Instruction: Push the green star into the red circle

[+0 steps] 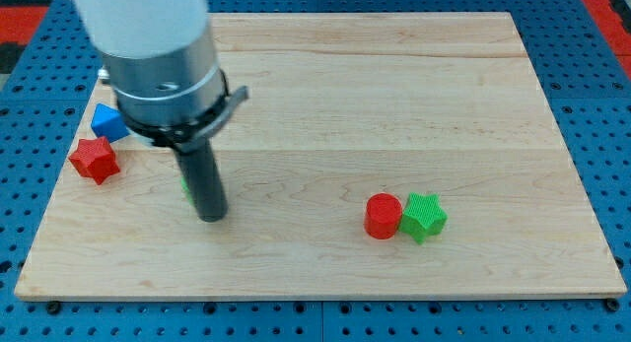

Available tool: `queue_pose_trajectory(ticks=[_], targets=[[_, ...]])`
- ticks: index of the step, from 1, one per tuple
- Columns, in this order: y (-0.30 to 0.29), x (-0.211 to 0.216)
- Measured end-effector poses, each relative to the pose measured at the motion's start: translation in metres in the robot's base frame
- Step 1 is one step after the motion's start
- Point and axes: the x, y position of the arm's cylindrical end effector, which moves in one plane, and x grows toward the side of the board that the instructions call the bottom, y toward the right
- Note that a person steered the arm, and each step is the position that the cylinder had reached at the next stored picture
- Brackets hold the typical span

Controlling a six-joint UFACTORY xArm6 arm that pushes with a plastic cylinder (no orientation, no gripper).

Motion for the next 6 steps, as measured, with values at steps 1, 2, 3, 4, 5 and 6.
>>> queue_pose_trajectory(ticks=[1, 2, 3, 4, 5, 6], targets=[[-0.019, -0.030], [-0.013, -0.029], [0.012, -0.028], [0.107, -0.045], [0.224, -0.067], [0.299, -0.026]])
